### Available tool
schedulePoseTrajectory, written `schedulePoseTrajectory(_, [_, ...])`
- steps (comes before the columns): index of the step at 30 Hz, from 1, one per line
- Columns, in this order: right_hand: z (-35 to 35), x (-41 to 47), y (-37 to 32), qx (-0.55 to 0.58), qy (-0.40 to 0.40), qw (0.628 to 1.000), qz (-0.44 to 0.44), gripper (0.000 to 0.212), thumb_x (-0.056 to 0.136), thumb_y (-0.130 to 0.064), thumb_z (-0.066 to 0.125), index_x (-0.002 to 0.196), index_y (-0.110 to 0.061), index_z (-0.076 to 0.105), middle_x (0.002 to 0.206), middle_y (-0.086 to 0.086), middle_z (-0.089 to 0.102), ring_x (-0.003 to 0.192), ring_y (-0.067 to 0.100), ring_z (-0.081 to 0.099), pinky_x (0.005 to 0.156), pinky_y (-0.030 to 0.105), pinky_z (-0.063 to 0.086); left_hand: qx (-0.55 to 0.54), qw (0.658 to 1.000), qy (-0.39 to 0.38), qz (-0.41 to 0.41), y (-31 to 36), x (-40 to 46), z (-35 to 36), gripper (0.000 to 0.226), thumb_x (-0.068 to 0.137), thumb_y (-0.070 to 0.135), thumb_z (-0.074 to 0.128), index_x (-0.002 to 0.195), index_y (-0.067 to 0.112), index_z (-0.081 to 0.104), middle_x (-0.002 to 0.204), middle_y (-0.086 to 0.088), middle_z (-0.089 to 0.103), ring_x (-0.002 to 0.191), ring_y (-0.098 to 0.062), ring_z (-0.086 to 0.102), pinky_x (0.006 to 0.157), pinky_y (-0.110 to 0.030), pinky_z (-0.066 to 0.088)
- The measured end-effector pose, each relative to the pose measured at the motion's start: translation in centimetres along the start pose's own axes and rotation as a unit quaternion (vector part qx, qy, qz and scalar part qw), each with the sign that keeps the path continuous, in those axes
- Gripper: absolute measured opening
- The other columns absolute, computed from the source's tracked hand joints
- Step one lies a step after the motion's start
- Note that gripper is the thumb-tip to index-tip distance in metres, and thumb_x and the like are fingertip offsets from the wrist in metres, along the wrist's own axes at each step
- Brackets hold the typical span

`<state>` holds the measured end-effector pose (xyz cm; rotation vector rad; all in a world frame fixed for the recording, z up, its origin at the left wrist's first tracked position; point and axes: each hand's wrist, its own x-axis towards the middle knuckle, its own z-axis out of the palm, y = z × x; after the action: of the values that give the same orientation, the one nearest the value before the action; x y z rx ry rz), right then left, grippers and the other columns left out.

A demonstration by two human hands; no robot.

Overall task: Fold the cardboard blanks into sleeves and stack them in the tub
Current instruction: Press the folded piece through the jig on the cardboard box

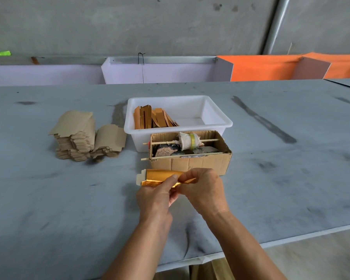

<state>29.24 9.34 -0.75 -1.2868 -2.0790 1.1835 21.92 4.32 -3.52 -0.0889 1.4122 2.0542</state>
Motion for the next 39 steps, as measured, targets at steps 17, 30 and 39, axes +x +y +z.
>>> schedulePoseTrajectory(17, [2.1, -2.4, 0.8, 0.454, 0.046, 0.882, 0.115, 0.029, 0.073, 0.005, 0.075, 0.09, -0.009, 0.057, 0.063, -0.002, 0.07, 0.05, -0.001, 0.063, 0.045, 0.008, 0.043, -0.105, 0.993, 0.027, -0.039, 0.0, -0.2, 0.9, 0.027, 0.077, 0.008, 0.072, 0.102, 0.008, 0.06, 0.085, -0.008, 0.063, 0.062, -0.016, 0.057, 0.05, -0.02, 0.047])
schedulePoseTrajectory(30, [1.8, -1.7, 2.2, 0.443, 0.046, 0.893, -0.06, 0.017, 0.074, 0.009, 0.071, 0.08, -0.005, 0.064, 0.064, 0.006, 0.067, 0.06, 0.013, 0.06, 0.062, 0.016, 0.051, -0.044, 0.995, 0.005, -0.087, 0.8, -0.4, 0.5, 0.035, 0.072, 0.008, 0.076, 0.103, 0.012, 0.06, 0.093, -0.007, 0.063, 0.076, -0.015, 0.057, 0.054, -0.029, 0.044])
schedulePoseTrajectory(39, [1.5, -2.2, 2.7, 0.494, 0.006, 0.869, 0.007, 0.019, 0.078, 0.01, 0.062, 0.074, -0.008, 0.068, 0.06, 0.001, 0.065, 0.056, 0.005, 0.055, 0.061, 0.024, 0.046, -0.024, 0.998, 0.015, -0.06, -0.1, -1.1, 0.3, 0.031, 0.069, 0.004, 0.078, 0.093, 0.013, 0.062, 0.091, -0.008, 0.066, 0.083, -0.021, 0.06, 0.063, -0.032, 0.05])
